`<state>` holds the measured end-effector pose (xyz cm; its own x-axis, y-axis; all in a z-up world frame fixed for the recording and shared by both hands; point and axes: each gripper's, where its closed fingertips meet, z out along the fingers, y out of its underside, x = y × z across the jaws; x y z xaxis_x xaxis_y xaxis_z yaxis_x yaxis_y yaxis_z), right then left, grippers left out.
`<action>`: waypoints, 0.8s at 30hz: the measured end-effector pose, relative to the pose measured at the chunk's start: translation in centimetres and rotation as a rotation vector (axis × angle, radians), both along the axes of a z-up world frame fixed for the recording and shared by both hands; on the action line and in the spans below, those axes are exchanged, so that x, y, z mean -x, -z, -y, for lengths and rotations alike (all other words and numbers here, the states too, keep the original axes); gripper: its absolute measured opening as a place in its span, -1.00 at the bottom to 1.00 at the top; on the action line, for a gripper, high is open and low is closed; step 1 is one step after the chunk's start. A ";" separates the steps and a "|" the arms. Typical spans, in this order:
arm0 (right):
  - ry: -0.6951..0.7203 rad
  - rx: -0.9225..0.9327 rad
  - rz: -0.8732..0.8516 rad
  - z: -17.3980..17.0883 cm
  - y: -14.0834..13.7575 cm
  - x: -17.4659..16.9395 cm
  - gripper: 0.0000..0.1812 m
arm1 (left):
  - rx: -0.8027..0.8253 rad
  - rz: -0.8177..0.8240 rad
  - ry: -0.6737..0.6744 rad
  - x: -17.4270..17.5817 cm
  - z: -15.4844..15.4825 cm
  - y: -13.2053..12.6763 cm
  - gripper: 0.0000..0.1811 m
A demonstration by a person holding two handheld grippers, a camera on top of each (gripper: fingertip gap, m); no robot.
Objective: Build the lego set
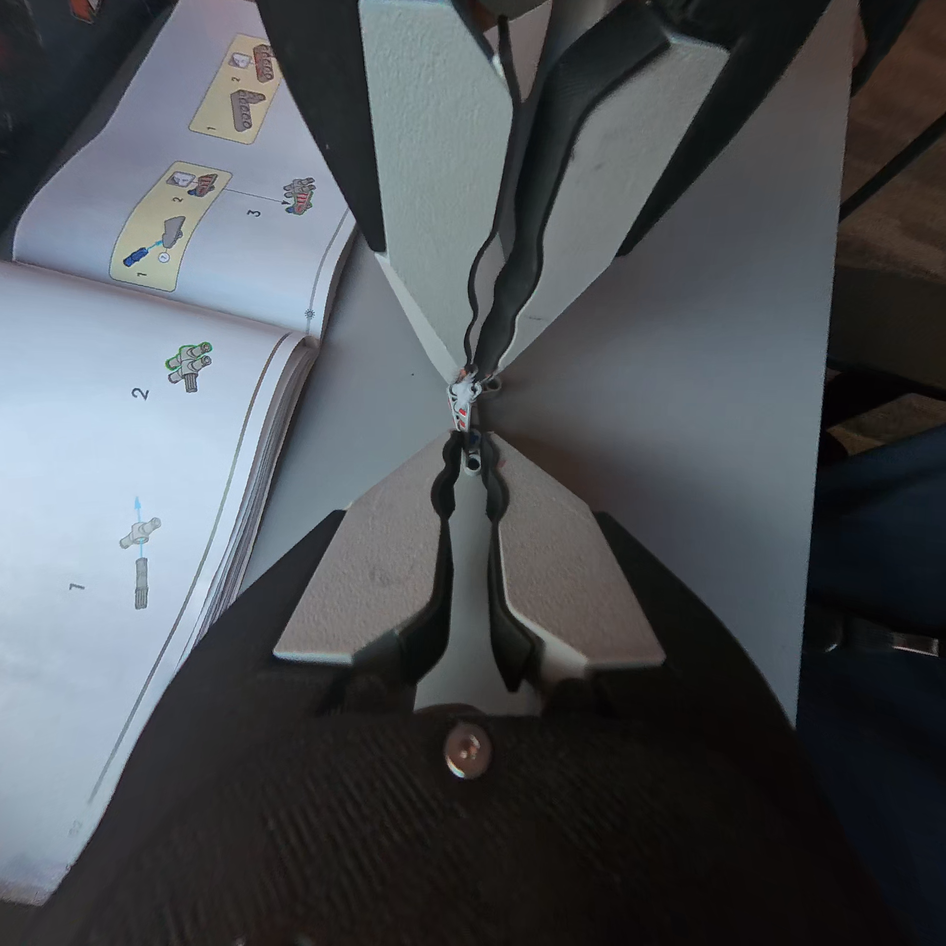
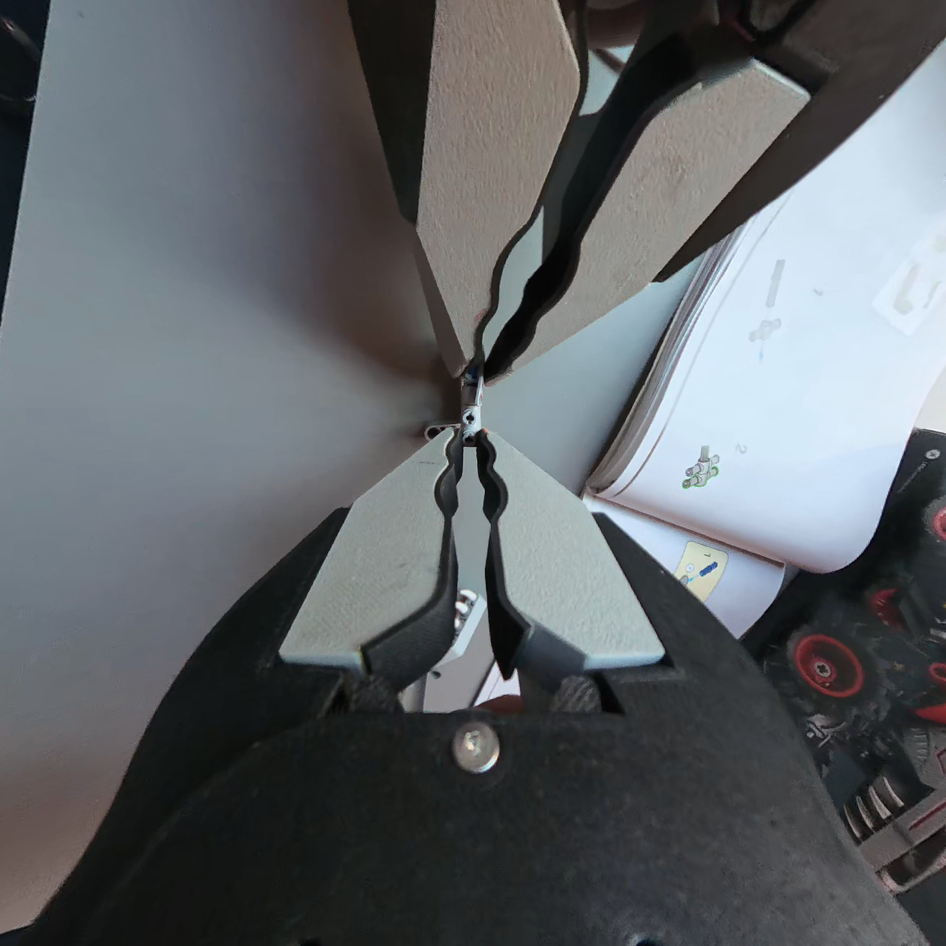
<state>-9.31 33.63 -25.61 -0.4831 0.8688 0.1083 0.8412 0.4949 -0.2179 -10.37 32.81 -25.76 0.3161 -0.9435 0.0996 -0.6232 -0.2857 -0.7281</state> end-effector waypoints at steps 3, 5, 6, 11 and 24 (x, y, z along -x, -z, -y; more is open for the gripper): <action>0.003 0.019 -0.008 0.0 0.0 0.1 -0.97 | 0.017 0.007 -0.003 0.0 0.0 0.0 -0.95; 0.025 0.050 -0.041 0.0 0.0 0.2 -0.97 | 0.031 0.017 -0.005 0.1 -0.1 0.0 -0.95; 0.050 0.070 -0.067 0.1 0.0 0.3 -0.96 | 0.034 0.021 -0.005 0.2 -0.1 0.0 -0.95; 0.170 0.152 -0.185 0.9 -0.1 1.0 -0.97 | 0.099 -0.010 0.053 0.1 0.3 0.9 -0.69; 0.166 0.043 -0.137 0.9 -0.1 1.2 -0.97 | -0.001 -0.032 0.180 0.0 0.2 1.3 -0.95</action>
